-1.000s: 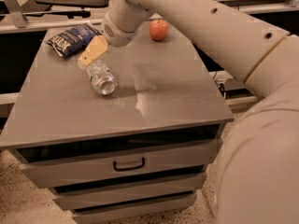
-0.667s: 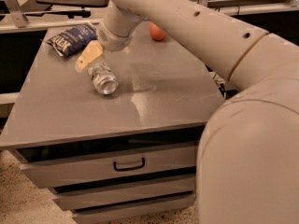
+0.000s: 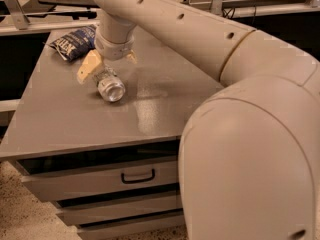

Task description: Place 7up can upright

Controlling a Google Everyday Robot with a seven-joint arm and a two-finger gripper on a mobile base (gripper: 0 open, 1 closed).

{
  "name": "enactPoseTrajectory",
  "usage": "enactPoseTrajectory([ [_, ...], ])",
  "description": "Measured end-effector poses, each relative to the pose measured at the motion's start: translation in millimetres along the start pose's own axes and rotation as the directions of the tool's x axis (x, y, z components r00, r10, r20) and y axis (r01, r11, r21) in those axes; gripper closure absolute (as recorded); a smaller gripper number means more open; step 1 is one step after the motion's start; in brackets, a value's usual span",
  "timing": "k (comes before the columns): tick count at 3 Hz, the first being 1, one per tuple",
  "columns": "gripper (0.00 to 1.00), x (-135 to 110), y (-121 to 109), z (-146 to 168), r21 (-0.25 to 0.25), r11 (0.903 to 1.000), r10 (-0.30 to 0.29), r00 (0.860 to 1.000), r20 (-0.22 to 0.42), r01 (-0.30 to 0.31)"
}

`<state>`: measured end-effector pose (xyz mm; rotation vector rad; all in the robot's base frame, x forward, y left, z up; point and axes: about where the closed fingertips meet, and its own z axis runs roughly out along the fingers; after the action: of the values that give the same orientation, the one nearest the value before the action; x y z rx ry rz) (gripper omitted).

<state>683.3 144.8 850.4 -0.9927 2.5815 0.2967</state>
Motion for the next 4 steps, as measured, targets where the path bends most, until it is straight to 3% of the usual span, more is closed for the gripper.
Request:
enactPoseTrajectory([
  [2,0.00,8.4,3.0,2.5,0.114,0.9934,-0.005,0.995,-0.103,0.017],
  [4,0.40,8.4,5.9,1.2,0.213,0.9750,-0.031,0.988,-0.150,0.063],
])
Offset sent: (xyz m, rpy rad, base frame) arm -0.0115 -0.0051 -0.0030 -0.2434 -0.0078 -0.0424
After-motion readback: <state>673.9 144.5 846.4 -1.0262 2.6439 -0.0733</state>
